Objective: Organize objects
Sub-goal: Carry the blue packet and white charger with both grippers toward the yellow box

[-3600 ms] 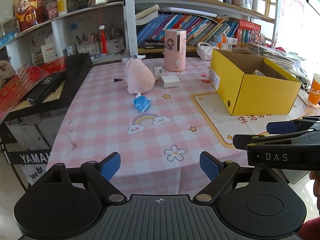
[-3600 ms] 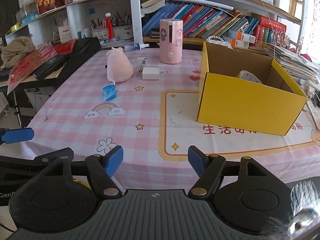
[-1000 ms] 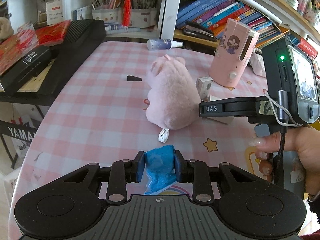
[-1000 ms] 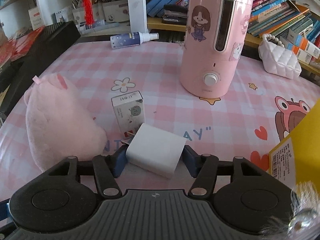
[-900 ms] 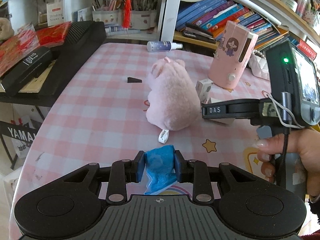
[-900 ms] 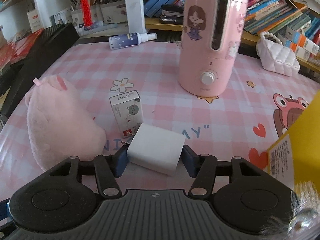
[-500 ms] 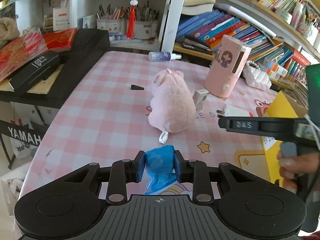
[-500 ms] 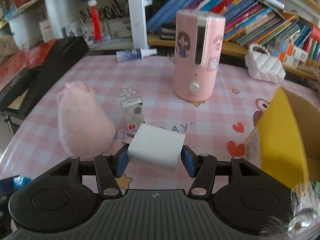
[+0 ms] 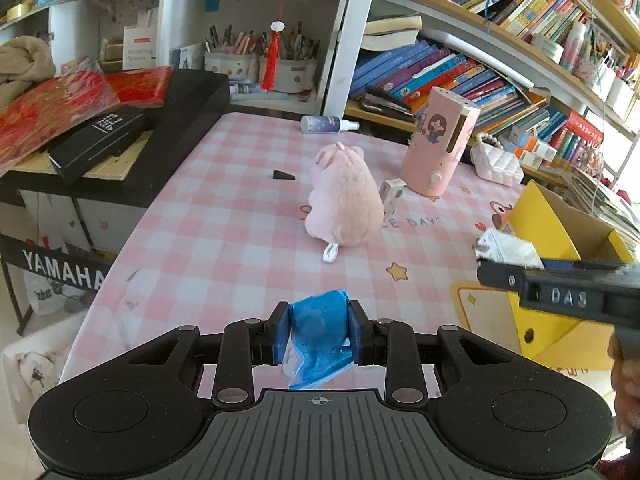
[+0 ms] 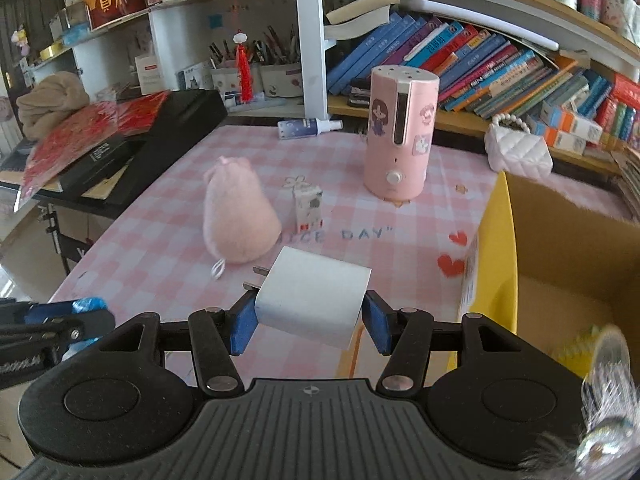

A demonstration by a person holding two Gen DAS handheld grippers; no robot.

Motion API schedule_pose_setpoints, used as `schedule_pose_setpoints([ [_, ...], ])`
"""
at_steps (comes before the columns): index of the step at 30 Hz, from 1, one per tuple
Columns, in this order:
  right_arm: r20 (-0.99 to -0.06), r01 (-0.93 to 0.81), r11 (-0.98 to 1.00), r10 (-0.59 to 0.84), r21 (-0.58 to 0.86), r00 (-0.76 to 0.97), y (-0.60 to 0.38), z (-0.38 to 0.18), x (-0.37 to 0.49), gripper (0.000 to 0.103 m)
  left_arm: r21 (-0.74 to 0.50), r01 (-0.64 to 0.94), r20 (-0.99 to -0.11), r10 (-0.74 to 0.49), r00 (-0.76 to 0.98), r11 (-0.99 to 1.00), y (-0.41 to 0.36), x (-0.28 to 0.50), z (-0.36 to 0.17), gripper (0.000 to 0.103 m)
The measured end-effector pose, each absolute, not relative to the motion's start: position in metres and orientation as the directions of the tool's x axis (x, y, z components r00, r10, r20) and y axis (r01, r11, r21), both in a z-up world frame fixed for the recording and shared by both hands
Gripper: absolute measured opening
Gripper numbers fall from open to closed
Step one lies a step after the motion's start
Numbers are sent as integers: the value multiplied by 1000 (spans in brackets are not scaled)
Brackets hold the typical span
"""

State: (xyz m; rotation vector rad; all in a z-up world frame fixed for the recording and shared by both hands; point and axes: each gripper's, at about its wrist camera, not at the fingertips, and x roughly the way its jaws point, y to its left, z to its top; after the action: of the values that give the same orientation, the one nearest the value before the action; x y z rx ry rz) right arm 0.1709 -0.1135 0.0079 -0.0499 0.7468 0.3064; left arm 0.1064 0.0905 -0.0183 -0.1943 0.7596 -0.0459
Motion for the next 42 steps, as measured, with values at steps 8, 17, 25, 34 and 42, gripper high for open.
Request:
schedule_pose_setpoints([
  [8,-675,-282,958,243,54,697,-111,7,124,53,-188,16,-661,-138,738,982,88,77,-12,28],
  [17,-673,-261,963,232,59,702,-110,9,80,53,-181,57,-651,-163,741,982,87,39,-8,28],
  [25,-684,-226,971,214,74,697,-113,4,41,53,-175,92,-657,-186,731,980,82,8,-8,28],
  [34,-696,-186,978,196,91,691,-121,-1,4,53,-165,143,-656,-217,723,976,73,-16,-6,28],
  [42,-703,-94,989,145,110,696,-138,-6,-31,53,-153,247,-666,-285,690,957,53,-30,-9,28],
])
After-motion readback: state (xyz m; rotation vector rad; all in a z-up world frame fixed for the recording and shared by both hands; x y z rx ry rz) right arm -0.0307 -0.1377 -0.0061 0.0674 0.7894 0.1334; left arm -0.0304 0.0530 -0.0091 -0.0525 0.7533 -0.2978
